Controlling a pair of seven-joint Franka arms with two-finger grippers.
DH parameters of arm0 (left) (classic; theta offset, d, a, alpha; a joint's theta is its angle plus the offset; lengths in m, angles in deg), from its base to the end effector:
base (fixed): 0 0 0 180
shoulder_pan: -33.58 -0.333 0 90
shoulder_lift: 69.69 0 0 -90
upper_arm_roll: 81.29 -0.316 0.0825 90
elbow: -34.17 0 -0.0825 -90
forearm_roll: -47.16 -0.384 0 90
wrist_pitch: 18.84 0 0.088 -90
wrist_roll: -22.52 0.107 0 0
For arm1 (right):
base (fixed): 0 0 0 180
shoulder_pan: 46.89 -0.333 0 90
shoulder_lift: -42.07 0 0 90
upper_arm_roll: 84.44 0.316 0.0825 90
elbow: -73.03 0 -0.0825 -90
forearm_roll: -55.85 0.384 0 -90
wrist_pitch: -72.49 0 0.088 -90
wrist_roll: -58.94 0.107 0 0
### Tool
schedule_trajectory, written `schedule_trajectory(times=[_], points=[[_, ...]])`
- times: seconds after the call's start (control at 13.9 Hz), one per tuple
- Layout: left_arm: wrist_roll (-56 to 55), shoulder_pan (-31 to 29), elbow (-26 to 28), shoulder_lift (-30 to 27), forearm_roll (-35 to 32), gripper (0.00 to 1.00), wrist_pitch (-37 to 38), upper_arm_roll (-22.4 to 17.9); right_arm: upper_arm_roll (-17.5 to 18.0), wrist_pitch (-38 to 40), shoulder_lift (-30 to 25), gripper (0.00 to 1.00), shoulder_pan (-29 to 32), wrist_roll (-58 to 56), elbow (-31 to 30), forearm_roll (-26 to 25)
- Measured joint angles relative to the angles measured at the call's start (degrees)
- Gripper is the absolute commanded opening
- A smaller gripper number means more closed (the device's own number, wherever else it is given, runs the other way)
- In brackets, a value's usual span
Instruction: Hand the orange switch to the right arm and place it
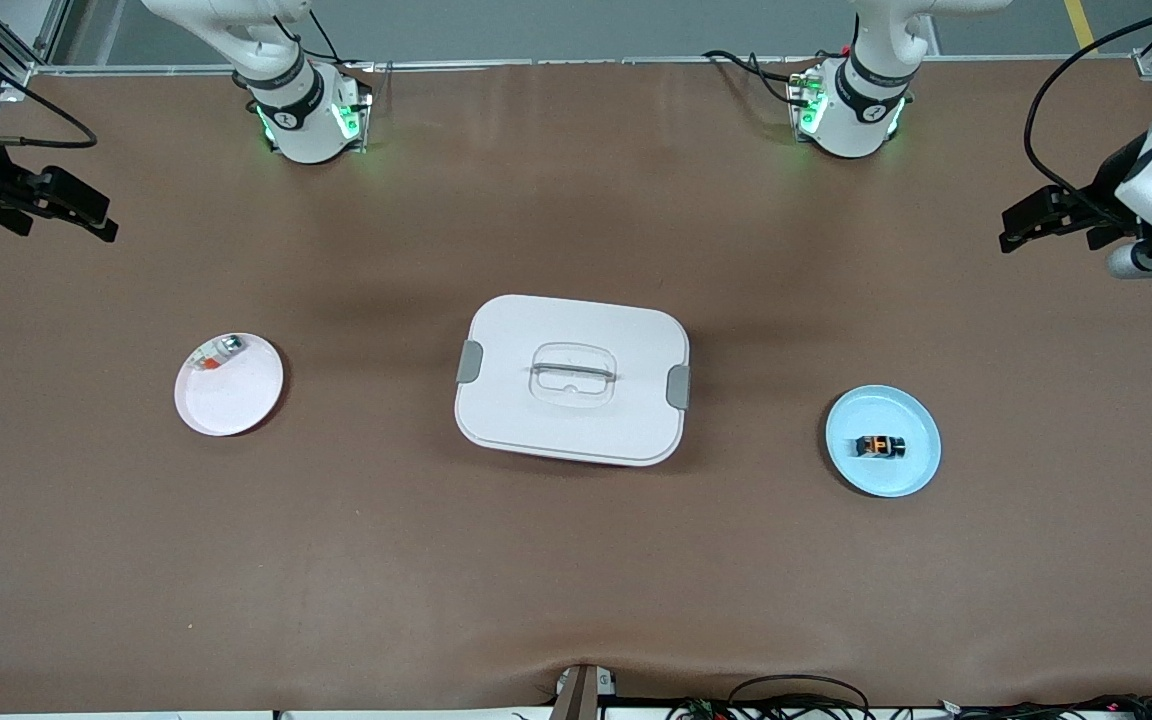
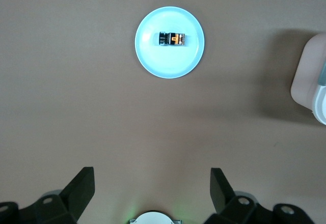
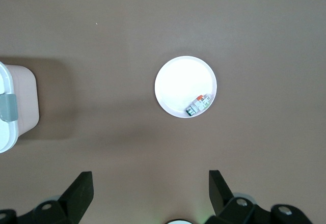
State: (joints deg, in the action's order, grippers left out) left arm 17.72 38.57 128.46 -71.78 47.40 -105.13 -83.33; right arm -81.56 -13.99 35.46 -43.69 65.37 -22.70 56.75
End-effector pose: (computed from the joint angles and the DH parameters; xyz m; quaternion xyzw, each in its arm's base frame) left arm 0.5336 -0.0276 0.6040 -0.9985 -0.0160 0.0516 0.0007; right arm 0.5113 0.0005 0.6338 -0.9980 0.0588 0.0233 0.0037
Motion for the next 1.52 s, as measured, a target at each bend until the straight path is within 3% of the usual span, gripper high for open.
schedule_trajectory(times=[0.43, 0.94, 1.52], points=[[-1.15, -0.14, -5.26, 9.16, 0.0, 1.0, -1.13, 0.01, 0.05, 0.07, 0.02, 1.0, -0.07, 3.41, 0.0, 0.07], [-1.36, -1.11, -6.13, 18.4, 0.0, 1.0, -10.6, 0.0, 0.27, -0.89, 0.02, 1.0, -1.75, 3.39, 0.04, 0.48], [5.26, -1.28, 2.52, 24.08, 0.0, 1.0, -27.75, 0.11, 0.25, -0.25, -0.68, 1.0, -2.58, 3.52, 0.6, 0.65]])
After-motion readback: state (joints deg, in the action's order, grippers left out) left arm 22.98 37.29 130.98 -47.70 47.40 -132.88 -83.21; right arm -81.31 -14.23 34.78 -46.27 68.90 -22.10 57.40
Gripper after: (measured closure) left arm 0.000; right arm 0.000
